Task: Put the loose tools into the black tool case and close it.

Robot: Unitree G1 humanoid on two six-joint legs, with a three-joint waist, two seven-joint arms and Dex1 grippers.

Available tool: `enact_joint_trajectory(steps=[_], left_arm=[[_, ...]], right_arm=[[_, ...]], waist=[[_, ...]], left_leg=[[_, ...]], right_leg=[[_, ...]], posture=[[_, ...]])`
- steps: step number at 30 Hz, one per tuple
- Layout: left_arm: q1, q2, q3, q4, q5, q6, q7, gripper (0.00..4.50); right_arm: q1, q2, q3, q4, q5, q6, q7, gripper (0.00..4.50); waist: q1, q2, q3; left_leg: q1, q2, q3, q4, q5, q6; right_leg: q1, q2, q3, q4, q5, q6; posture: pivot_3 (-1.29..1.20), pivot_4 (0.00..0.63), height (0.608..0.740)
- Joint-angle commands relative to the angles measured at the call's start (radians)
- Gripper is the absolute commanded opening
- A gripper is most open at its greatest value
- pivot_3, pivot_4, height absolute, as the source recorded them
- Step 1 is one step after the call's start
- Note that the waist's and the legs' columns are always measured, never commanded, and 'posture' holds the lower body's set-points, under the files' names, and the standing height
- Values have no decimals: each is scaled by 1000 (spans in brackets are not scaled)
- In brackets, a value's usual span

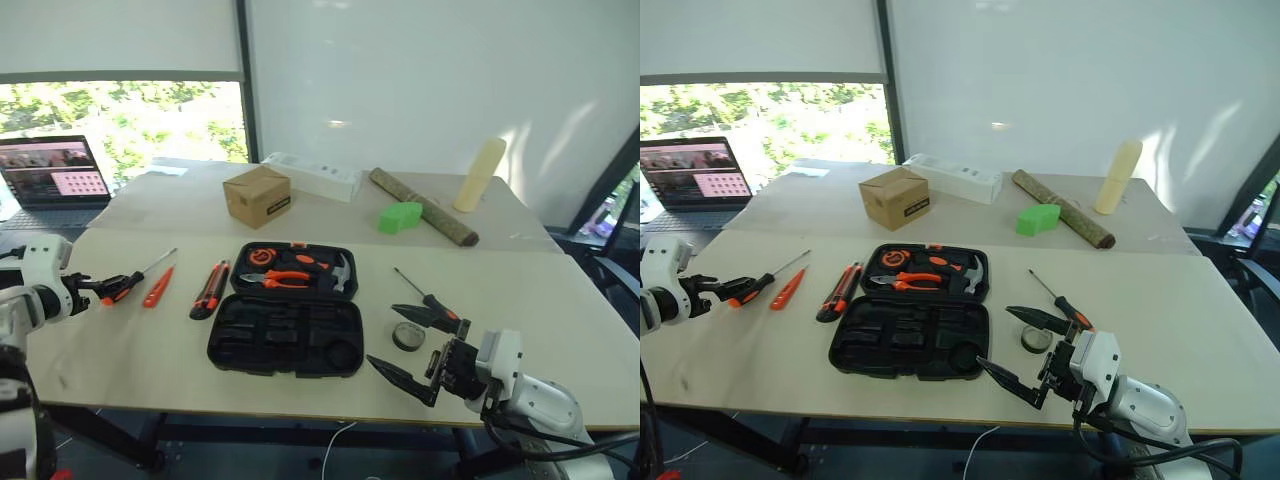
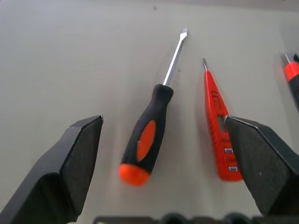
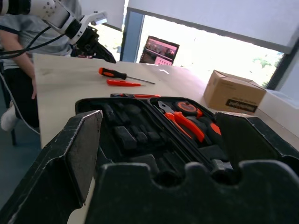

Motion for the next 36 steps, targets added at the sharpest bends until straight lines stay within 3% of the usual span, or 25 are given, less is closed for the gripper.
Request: enact_joint_trajectory(steps=[1,4,7,15,16,20,22,25,28,32,36], left_arm=[[-79,-17,-38,136,76,-72,3,4484],[-120,-47,-42,207,114,-110,69,4484],[-138,-59,-37,238,134,-129,95,3869],[-147,-58,46,261,104,-154,95,1093],[-141,-53,61,258,98,-179,79,899],[-131,-40,127,229,52,-317,-62,895],[-140,-35,156,187,5,-394,-249,895],[-137,-50,92,78,2,-478,-578,895],[-91,-80,-39,-78,53,-551,-771,895],[-50,-169,-173,-331,79,-539,-821,895],[-49,-223,-284,-392,187,-562,-747,895]], right_arm=[[10,-7,-37,-33,6,-5,-16,4500],[28,-6,-56,-43,3,-5,-29,4500],[46,-3,-75,-58,7,0,-53,4500],[126,4,-100,-98,-9,-1,-100,4500],[129,4,-99,-100,-11,0,-104,4500],[140,-3,-98,-103,-12,4,-104,4500],[153,-17,-115,-107,-3,9,-96,4500],[186,-47,-162,-119,25,22,-79,4500],[215,-75,-197,-126,48,34,-60,4500],[224,-88,-211,-132,61,49,-53,4500],[217,-84,-201,-147,57,64,-67,4500]], waist=[[-3,0,0],[-2,0,0],[1,0,0],[7,-1,0],[7,-1,0],[7,-1,1],[7,-1,1],[12,-1,1],[17,-1,1],[20,0,1],[10,0,1]], left_leg=[[-1,0,0,0,0,0],[-4,-2,-1,0,-1,1],[-5,-4,-1,1,-2,3],[-5,-4,-2,4,-3,5],[-5,-4,-2,4,-3,5],[-5,-4,-3,4,-3,5],[-5,-4,-2,5,-3,5],[-8,-4,-1,7,-3,5],[-8,-4,-1,9,-3,5],[-8,-4,-2,11,-4,6],[-11,-3,-7,17,-8,14]], right_leg=[[-1,0,0,0,0,1],[-2,-2,-1,0,-1,2],[-2,-5,-1,0,-2,4],[-2,-6,0,0,-2,5],[-2,-6,0,0,-2,5],[-2,-6,0,1,-2,6],[-2,-6,0,1,-2,6],[-3,-6,-1,1,-2,5],[-2,-6,-2,1,-1,6],[-1,-6,-1,1,-1,6],[-2,-4,1,2,-1,7]], posture=[[0,150,740],[0,150,740],[0,150,740],[0,150,740],[0,150,740],[0,150,740],[0,150,740],[0,150,740],[0,150,740],[0,150,740],[0,150,740]])
